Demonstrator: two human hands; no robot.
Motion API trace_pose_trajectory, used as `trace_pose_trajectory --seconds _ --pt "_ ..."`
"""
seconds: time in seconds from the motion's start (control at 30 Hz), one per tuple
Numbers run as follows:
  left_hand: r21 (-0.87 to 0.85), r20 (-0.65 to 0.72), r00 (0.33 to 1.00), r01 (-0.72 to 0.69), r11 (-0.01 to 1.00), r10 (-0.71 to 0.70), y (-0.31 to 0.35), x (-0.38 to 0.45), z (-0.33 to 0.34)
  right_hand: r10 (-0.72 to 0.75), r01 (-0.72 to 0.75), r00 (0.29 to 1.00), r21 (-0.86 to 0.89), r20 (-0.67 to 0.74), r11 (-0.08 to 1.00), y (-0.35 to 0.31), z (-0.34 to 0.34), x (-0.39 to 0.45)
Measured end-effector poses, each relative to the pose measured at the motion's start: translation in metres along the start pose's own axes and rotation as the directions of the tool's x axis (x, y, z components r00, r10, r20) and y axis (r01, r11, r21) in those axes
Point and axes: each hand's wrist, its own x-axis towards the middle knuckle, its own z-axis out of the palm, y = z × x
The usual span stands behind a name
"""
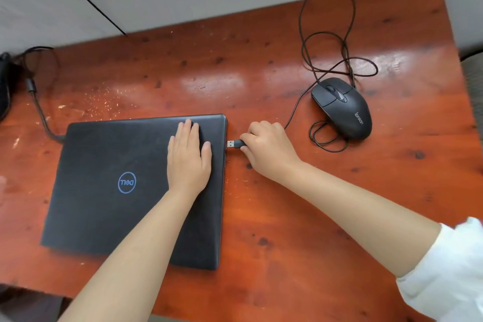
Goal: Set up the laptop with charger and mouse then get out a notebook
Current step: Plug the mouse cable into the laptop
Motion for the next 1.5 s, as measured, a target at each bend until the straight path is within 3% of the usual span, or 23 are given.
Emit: trace_pose_trajectory --seconds 0.5,0.9,1.27,1.5 --pt "-0.031 -0.043 0.999 -0.014 0.999 0.012 -0.002 0.0 0.003 0.014 -0.014 1.0 0.013 0.005 1.0 -0.007 0.006 0.003" --pt "-0.048 -0.056 0.998 -0.028 0.998 0.025 -0.004 0.001 0.004 0.069 -0.062 0.994 0.092 -0.084 0.994 -0.016 0.009 0.001" --pt "-0.059 -0.069 0.997 -0.024 0.998 0.019 -0.005 0.002 0.005 -0.047 0.058 0.994 0.103 -0.103 0.993 -0.012 0.011 0.009" --pt "-0.045 -0.068 0.997 -0.026 0.999 0.023 -0.005 0.001 0.004 -0.113 0.112 0.992 0.025 0.046 0.993 -0.003 0.011 0.014"
